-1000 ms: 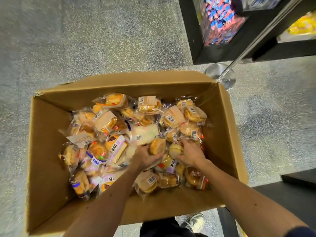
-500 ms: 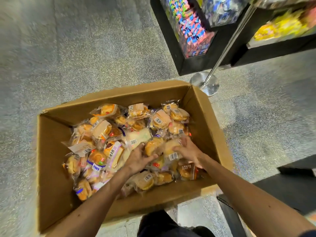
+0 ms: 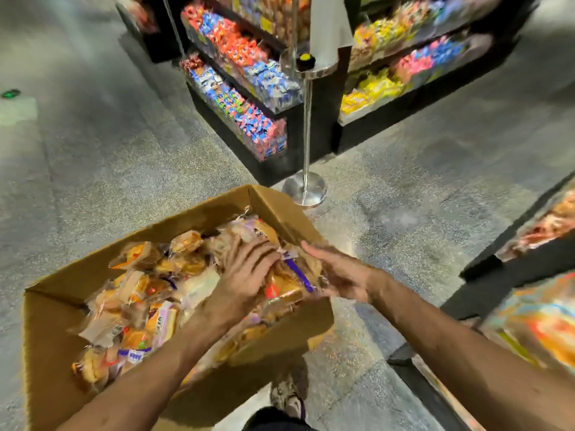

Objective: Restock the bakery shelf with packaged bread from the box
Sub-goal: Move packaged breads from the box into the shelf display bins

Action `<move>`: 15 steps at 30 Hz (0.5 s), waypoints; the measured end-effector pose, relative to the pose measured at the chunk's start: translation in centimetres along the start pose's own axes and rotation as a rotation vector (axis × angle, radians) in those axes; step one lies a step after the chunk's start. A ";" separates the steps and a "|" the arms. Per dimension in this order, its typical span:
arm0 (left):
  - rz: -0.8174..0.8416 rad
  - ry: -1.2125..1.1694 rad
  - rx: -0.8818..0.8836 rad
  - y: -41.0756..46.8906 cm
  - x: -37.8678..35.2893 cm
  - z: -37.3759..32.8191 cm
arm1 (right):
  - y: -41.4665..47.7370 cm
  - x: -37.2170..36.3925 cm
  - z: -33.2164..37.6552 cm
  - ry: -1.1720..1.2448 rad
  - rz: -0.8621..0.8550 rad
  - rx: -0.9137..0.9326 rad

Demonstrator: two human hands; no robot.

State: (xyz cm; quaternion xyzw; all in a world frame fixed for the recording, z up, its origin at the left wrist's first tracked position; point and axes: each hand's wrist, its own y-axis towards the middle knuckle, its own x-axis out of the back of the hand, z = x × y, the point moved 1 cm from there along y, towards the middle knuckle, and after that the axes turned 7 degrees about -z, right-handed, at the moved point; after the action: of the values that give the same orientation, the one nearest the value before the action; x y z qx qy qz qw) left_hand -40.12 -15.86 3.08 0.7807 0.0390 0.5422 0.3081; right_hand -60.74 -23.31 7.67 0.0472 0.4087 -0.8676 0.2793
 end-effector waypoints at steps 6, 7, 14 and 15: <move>-0.128 -0.165 -0.349 5.6 -0.3 -13.3 | -13.1 6.0 -3.8 0.100 -0.138 0.223; -0.138 -0.214 -0.376 6.6 -0.2 -15.8 | -15.6 7.6 -4.4 0.075 -0.188 0.268; -0.006 -0.487 -0.746 12.9 -1.8 -34.1 | -34.3 16.6 -11.2 0.083 -0.519 0.601; 0.033 -0.508 -0.781 13.5 -2.1 -36.6 | -37.2 17.6 -12.1 0.085 -0.564 0.600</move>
State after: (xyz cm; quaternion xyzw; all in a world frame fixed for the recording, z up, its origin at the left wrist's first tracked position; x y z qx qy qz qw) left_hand -76.53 -11.54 16.60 0.7149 -0.2572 0.3129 0.5699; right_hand -96.74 -3.28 19.55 0.0487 0.1456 -0.9881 -0.0127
